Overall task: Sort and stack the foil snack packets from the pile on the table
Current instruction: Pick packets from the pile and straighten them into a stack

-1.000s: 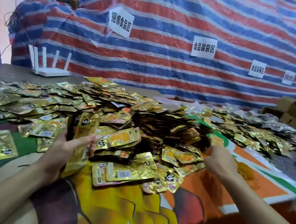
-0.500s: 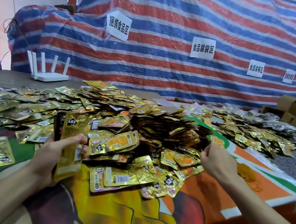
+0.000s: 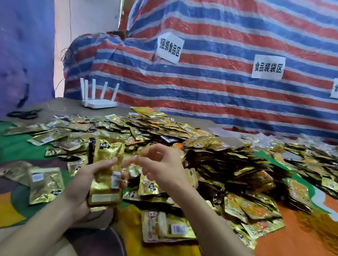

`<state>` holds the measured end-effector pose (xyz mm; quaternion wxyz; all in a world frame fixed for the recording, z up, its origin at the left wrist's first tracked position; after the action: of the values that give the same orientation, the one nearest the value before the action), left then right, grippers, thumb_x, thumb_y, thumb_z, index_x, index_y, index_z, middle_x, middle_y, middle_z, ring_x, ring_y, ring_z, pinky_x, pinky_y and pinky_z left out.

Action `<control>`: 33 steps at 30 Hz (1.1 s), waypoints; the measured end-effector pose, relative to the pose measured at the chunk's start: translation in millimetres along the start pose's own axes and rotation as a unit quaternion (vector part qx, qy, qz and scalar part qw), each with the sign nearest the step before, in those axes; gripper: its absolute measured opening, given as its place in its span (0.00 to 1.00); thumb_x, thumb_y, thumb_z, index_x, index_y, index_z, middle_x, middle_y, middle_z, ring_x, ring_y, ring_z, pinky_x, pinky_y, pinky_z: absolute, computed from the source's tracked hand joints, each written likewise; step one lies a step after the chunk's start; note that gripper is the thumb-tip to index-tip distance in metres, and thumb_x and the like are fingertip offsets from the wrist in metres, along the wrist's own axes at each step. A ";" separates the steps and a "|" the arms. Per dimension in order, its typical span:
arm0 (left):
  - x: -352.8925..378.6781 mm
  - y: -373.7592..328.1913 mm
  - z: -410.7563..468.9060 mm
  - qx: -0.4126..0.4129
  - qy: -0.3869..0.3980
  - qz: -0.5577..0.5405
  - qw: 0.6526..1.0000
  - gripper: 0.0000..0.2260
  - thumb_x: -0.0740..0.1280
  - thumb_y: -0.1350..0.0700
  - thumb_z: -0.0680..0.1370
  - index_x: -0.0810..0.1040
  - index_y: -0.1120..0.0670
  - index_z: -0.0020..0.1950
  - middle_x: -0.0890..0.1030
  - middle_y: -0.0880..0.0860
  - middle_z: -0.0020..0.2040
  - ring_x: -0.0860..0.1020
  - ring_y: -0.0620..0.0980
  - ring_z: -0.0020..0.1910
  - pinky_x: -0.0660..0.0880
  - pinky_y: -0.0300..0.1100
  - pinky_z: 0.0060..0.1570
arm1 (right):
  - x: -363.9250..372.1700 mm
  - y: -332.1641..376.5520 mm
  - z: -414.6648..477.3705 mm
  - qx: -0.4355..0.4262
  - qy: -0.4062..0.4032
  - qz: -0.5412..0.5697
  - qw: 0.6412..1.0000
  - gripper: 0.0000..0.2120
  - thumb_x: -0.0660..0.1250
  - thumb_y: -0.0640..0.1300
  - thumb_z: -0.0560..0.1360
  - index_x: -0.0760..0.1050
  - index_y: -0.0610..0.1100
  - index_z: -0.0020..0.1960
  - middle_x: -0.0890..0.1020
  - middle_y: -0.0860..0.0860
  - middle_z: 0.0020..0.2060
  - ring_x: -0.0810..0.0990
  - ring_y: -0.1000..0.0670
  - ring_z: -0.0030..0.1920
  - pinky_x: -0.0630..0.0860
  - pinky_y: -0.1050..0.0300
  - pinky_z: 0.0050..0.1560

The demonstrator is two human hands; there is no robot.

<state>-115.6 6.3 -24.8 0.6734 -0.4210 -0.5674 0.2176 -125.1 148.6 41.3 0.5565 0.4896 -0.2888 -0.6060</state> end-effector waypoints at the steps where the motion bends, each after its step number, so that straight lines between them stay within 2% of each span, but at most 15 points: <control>1: -2.6 -2.0 -1.2 0.004 -0.013 0.023 1.000 0.14 0.67 0.52 0.73 0.87 0.58 0.50 0.80 0.57 0.38 0.79 0.53 0.32 0.77 0.43 0.34 | 7.2 -2.7 3.4 0.005 0.004 0.034 0.999 0.06 0.73 0.34 0.74 0.77 0.42 0.46 0.86 0.42 0.39 0.77 0.55 0.28 0.71 0.64 0.28; 3: -10.7 -2.2 -2.0 0.001 -0.046 0.062 0.997 0.12 0.71 0.52 0.70 0.87 0.58 0.48 0.82 0.60 0.41 0.79 0.56 0.35 0.76 0.47 0.38 | 13.1 -11.1 6.7 0.001 -0.010 0.056 0.998 0.09 0.75 0.34 0.73 0.78 0.39 0.51 0.86 0.37 0.43 0.80 0.54 0.30 0.73 0.64 0.29; 6: -27.0 -0.6 1.9 -0.018 -0.110 0.125 0.986 0.18 0.77 0.53 0.64 0.86 0.61 0.50 0.83 0.63 0.43 0.81 0.57 0.34 0.78 0.45 0.35 | 9.7 -26.5 6.3 -0.039 -0.052 -0.007 0.998 0.09 0.77 0.35 0.71 0.81 0.39 0.49 0.87 0.46 0.39 0.85 0.54 0.36 0.79 0.62 0.36; 9: -31.5 -1.5 8.6 -0.052 -0.130 0.157 0.978 0.25 0.76 0.52 0.57 0.85 0.64 0.50 0.83 0.62 0.38 0.80 0.55 0.31 0.77 0.44 0.34 | 4.4 -38.2 6.0 -0.061 -0.053 -0.090 0.993 0.07 0.78 0.37 0.70 0.83 0.42 0.46 0.87 0.49 0.38 0.86 0.53 0.39 0.82 0.60 0.40; 12: -38.9 -4.4 8.9 -0.043 -0.147 0.210 0.966 0.37 0.79 0.50 0.54 0.81 0.62 0.61 0.85 0.61 0.43 0.83 0.55 0.34 0.79 0.46 0.39 | 4.7 -42.0 1.3 -0.046 -0.025 -0.060 0.997 0.08 0.79 0.40 0.70 0.83 0.45 0.48 0.87 0.50 0.39 0.86 0.54 0.39 0.80 0.63 0.38; 14: -44.3 -3.5 4.7 -0.033 -0.159 0.245 0.956 0.49 0.83 0.52 0.55 0.71 0.61 0.73 0.86 0.62 0.47 0.85 0.55 0.38 0.79 0.49 0.43 | 6.9 -40.5 -1.0 -0.048 -0.015 -0.059 0.997 0.09 0.79 0.44 0.70 0.84 0.45 0.49 0.86 0.50 0.39 0.84 0.55 0.39 0.79 0.63 0.39; 16: -40.4 -0.5 0.2 -0.043 -0.141 0.246 0.958 0.56 0.83 0.50 0.56 0.59 0.58 0.79 0.86 0.63 0.48 0.85 0.58 0.41 0.79 0.49 0.41 | 12.6 -38.6 -2.1 -0.049 0.004 -0.073 0.996 0.06 0.78 0.46 0.72 0.85 0.46 0.48 0.86 0.51 0.39 0.83 0.55 0.40 0.79 0.62 0.40; 19: -27.9 -1.1 -5.3 -0.049 -0.117 0.233 0.964 0.53 0.83 0.55 0.60 0.58 0.56 0.78 0.85 0.65 0.47 0.85 0.59 0.39 0.80 0.48 0.35 | 17.6 -36.8 -2.9 -0.056 0.013 -0.115 0.992 0.02 0.75 0.45 0.75 0.84 0.47 0.47 0.85 0.52 0.40 0.83 0.54 0.42 0.80 0.60 0.43; 21: -23.3 -3.1 -6.2 -0.040 -0.115 0.232 0.965 0.46 0.82 0.59 0.60 0.65 0.57 0.74 0.85 0.66 0.45 0.84 0.59 0.37 0.80 0.47 0.33 | 14.8 -36.3 -4.3 -0.049 -0.016 -0.112 0.992 0.04 0.76 0.43 0.74 0.83 0.48 0.48 0.85 0.52 0.39 0.83 0.55 0.41 0.80 0.62 0.41; 23: -20.4 -4.8 -6.1 -0.028 -0.117 0.236 0.964 0.38 0.82 0.62 0.58 0.73 0.59 0.66 0.85 0.65 0.44 0.84 0.60 0.36 0.80 0.48 0.32 | 10.7 -38.1 -4.8 -0.026 -0.037 -0.081 0.996 0.09 0.76 0.41 0.73 0.80 0.48 0.51 0.85 0.50 0.39 0.84 0.54 0.40 0.79 0.62 0.39; 25: -19.5 -4.2 -5.8 -0.021 -0.116 0.242 0.963 0.33 0.82 0.61 0.58 0.76 0.59 0.62 0.85 0.63 0.45 0.85 0.60 0.38 0.81 0.49 0.33 | 9.1 -39.7 -4.7 -0.006 -0.038 -0.064 0.997 0.08 0.77 0.40 0.72 0.81 0.45 0.50 0.86 0.48 0.39 0.84 0.53 0.39 0.78 0.62 0.38; 28: -20.2 -4.3 -4.0 -0.005 -0.108 0.248 0.963 0.32 0.82 0.61 0.58 0.76 0.56 0.60 0.86 0.62 0.46 0.85 0.61 0.40 0.82 0.50 0.35 | 9.2 -39.7 -4.4 0.001 -0.025 -0.056 0.998 0.00 0.75 0.40 0.73 0.85 0.43 0.44 0.87 0.49 0.37 0.85 0.53 0.38 0.78 0.63 0.37; 30: -21.6 -4.0 -2.7 -0.003 -0.103 0.243 0.965 0.33 0.82 0.62 0.58 0.75 0.56 0.61 0.86 0.63 0.46 0.85 0.61 0.39 0.81 0.49 0.33 | 10.7 -39.8 -5.1 0.011 -0.011 -0.056 0.998 0.02 0.74 0.41 0.74 0.86 0.45 0.45 0.87 0.50 0.38 0.85 0.54 0.39 0.78 0.64 0.38; 33: -25.5 -4.1 0.9 -0.001 -0.102 0.230 0.968 0.29 0.78 0.57 0.61 0.76 0.58 0.60 0.85 0.65 0.44 0.84 0.59 0.34 0.79 0.46 0.30 | 11.6 -39.8 -4.9 0.021 0.003 -0.057 0.998 0.05 0.74 0.42 0.75 0.87 0.47 0.49 0.87 0.52 0.41 0.84 0.56 0.42 0.78 0.66 0.40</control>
<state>-123.8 -15.3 -36.3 0.5430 -0.5166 -0.5212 0.4082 -135.0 147.0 0.7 0.5109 0.5188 -0.2716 -0.6293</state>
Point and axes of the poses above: each hand's wrist, its own z-axis towards the middle knuckle, its own x-axis out of the palm, y = z × x, the point moved 7 cm from there along z, towards the middle knuckle
